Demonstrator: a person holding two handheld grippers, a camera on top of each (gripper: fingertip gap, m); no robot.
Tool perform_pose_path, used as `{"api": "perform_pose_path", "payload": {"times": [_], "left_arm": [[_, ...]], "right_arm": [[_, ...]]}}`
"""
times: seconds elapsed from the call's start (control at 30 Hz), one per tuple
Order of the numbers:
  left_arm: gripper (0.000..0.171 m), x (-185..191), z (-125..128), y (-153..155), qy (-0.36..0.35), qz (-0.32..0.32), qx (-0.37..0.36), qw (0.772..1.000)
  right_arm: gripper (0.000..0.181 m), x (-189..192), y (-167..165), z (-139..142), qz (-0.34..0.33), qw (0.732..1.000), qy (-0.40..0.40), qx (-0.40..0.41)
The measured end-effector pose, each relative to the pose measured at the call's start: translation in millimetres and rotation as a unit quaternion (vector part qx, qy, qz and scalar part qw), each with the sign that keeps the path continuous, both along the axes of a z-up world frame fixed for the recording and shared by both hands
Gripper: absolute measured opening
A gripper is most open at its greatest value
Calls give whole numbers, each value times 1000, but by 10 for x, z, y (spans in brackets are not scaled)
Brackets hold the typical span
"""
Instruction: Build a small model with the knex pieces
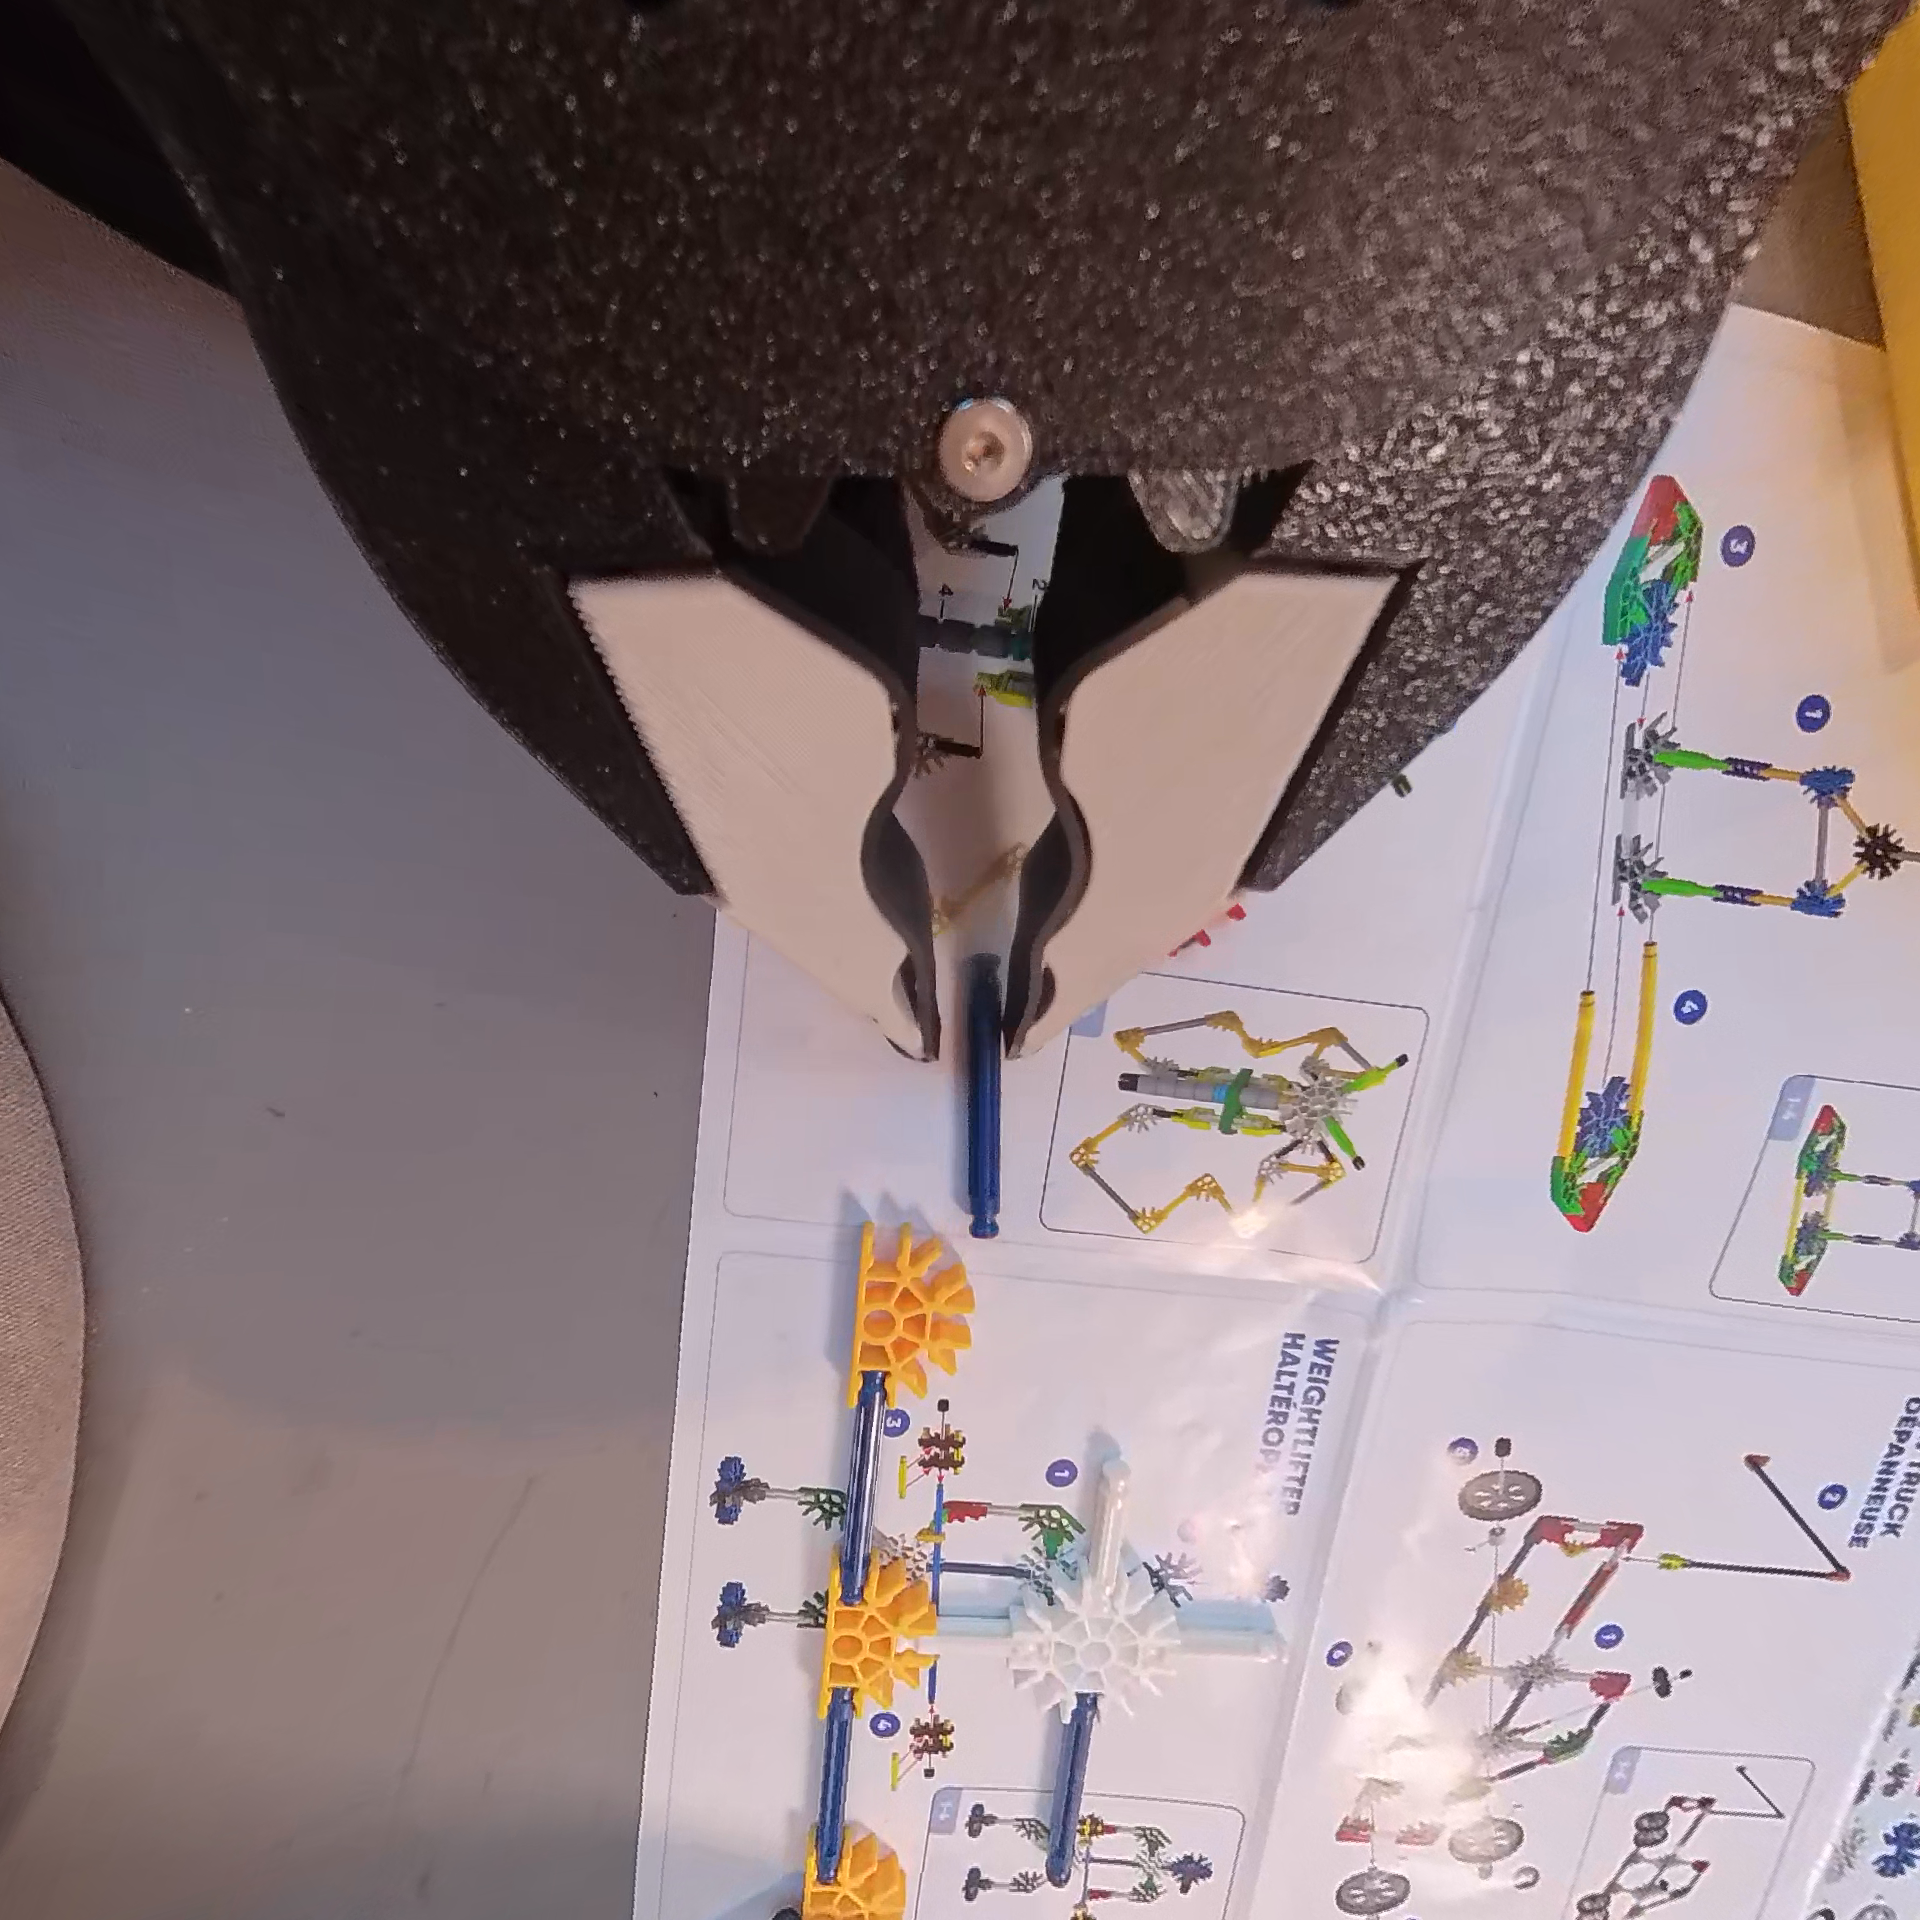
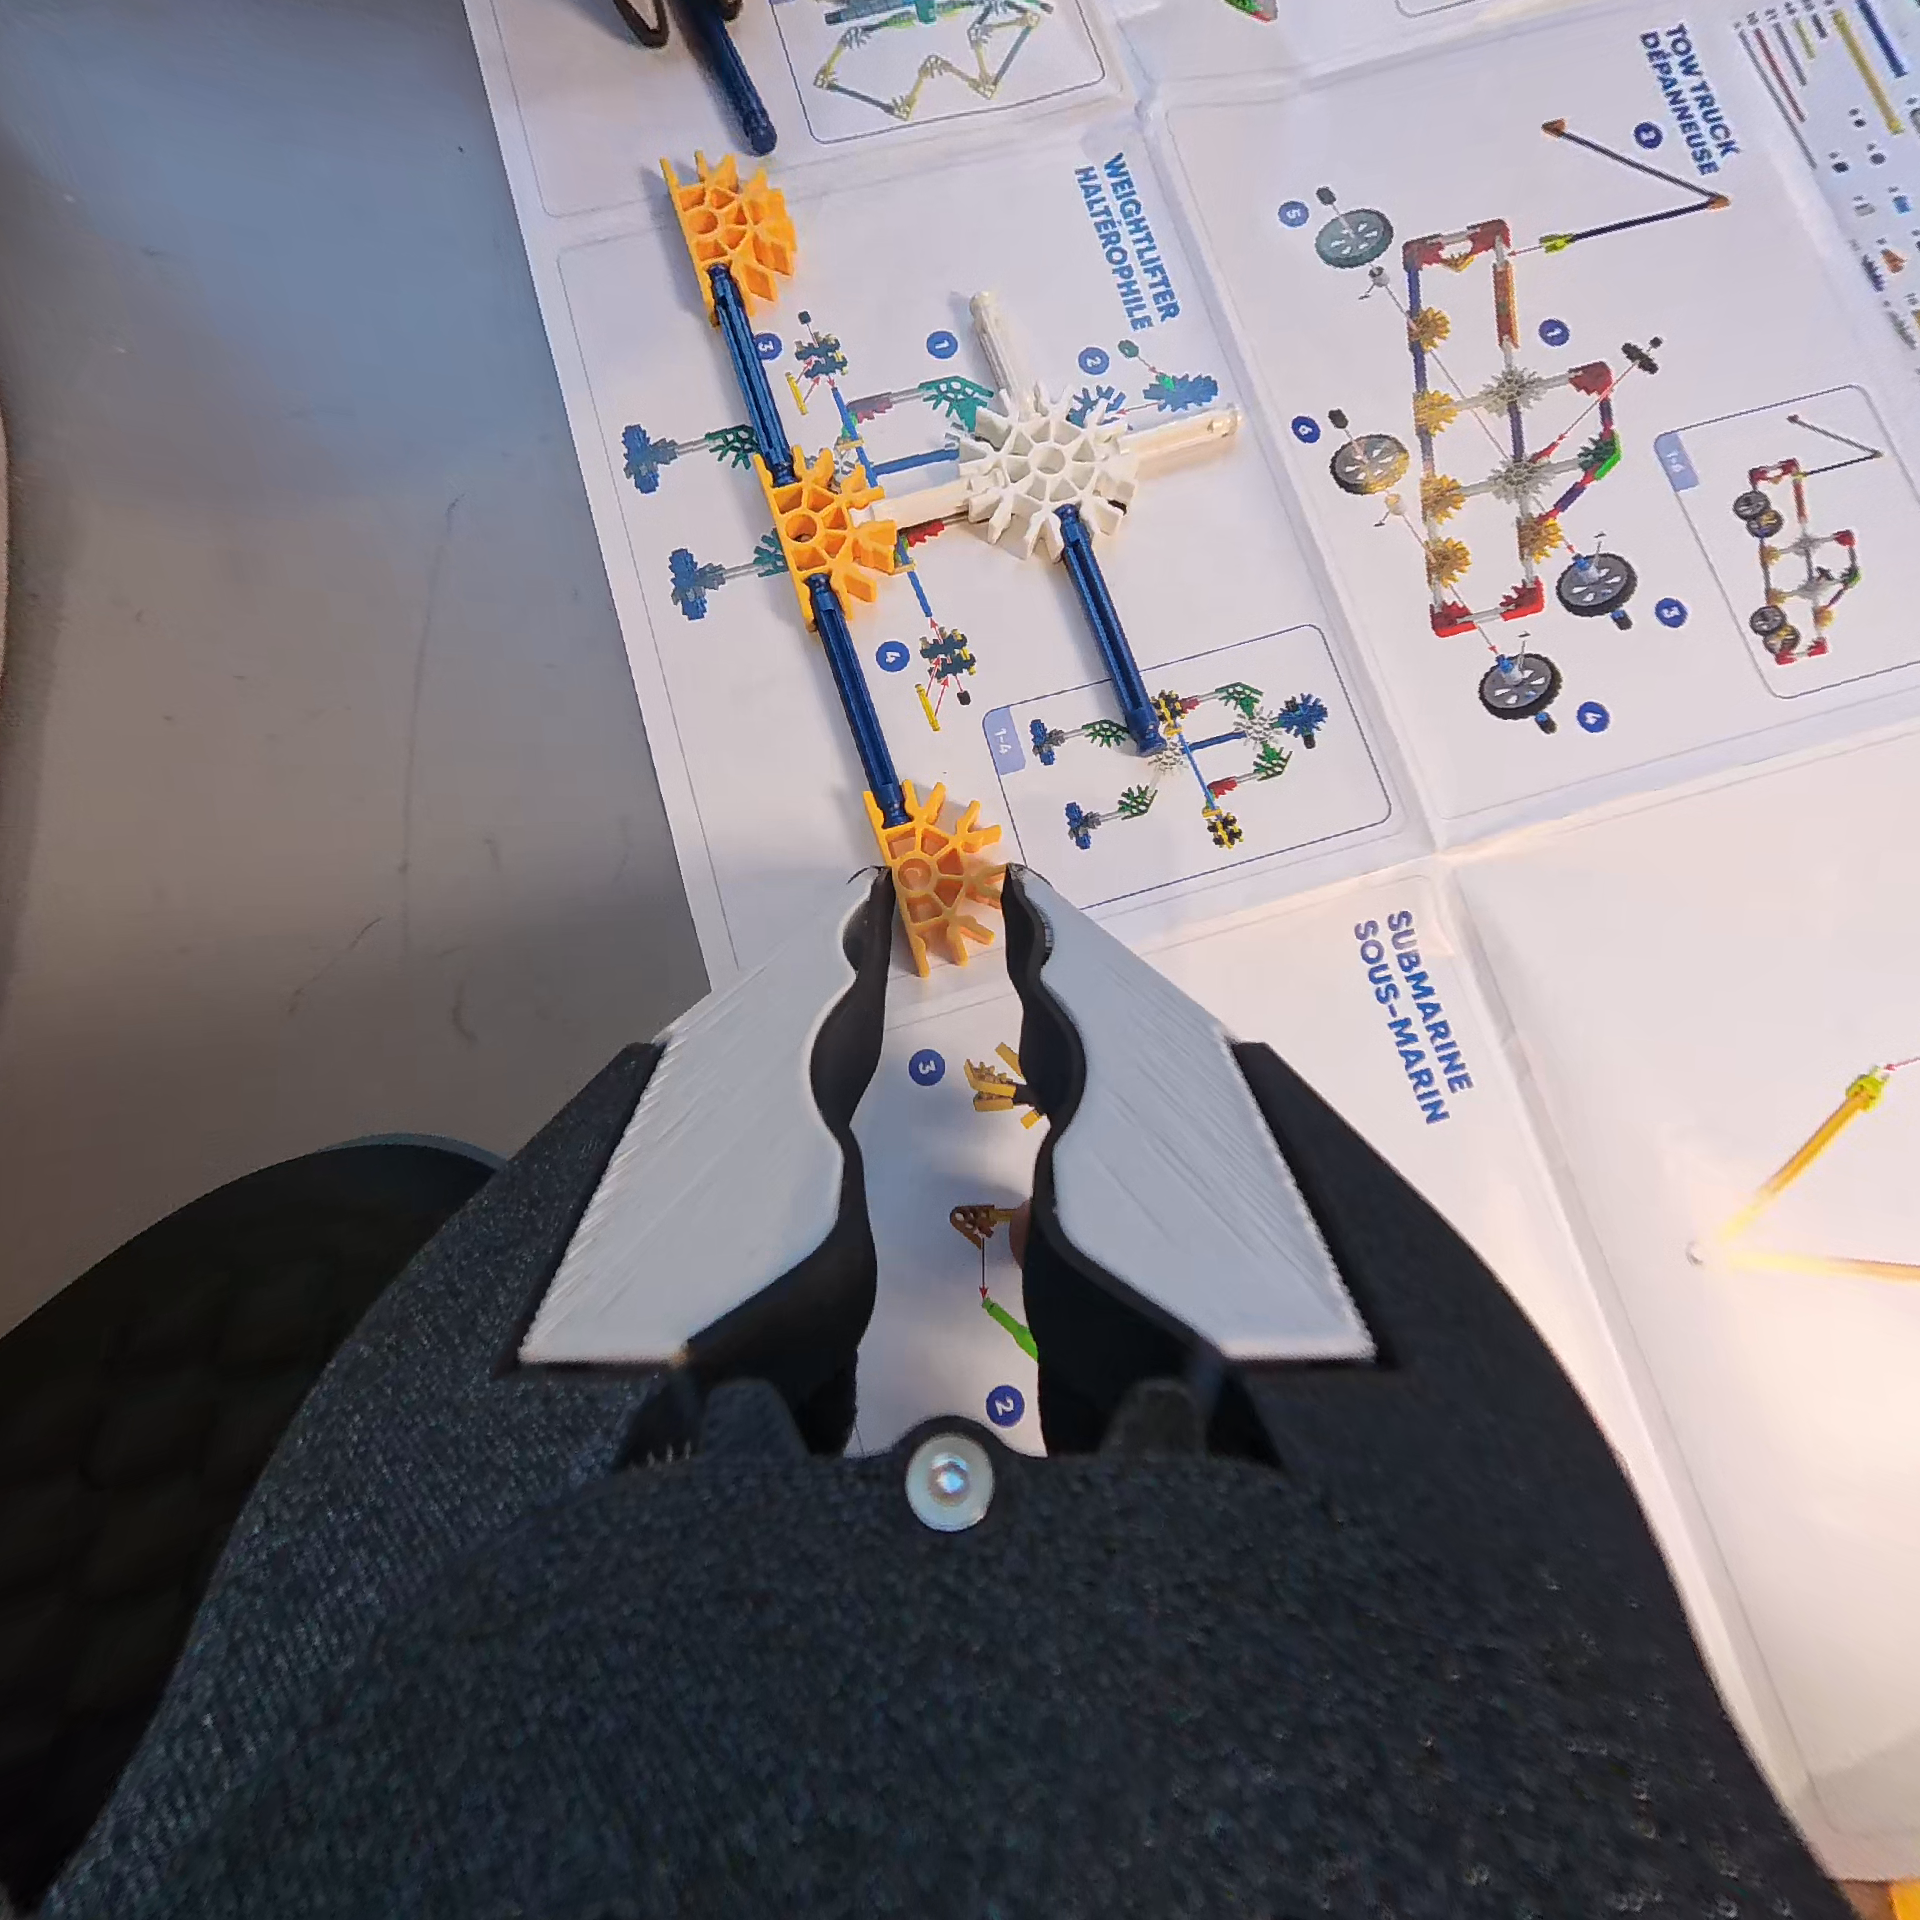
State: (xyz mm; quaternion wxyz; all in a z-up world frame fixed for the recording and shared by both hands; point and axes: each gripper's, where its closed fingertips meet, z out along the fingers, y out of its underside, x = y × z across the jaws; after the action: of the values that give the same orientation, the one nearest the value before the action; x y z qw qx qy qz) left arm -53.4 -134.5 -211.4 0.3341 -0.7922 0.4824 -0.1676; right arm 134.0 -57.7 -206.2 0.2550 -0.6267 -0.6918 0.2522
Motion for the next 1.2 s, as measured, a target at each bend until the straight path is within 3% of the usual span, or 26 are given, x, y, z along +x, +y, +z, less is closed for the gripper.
{"api": "perform_pose_path", "payload": {"times": [0.27,0.4,0.83,1.2], "left_arm": [[3,65,17,43,1,-2,17,1000],[3,176,159,-34,-38,-29,22,999],[3,193,12,-69,0,-40,14,999],[3,178,3,-77,4,-38,12,999]], "right_arm": [[20,-2,-2,5,1,1000,3,0],[21,-9,-5,12,1,1000,6,-2],[21,-143,-47,229,8,998,60,9],[21,-172,-91,180,17,998,55,5]]}}
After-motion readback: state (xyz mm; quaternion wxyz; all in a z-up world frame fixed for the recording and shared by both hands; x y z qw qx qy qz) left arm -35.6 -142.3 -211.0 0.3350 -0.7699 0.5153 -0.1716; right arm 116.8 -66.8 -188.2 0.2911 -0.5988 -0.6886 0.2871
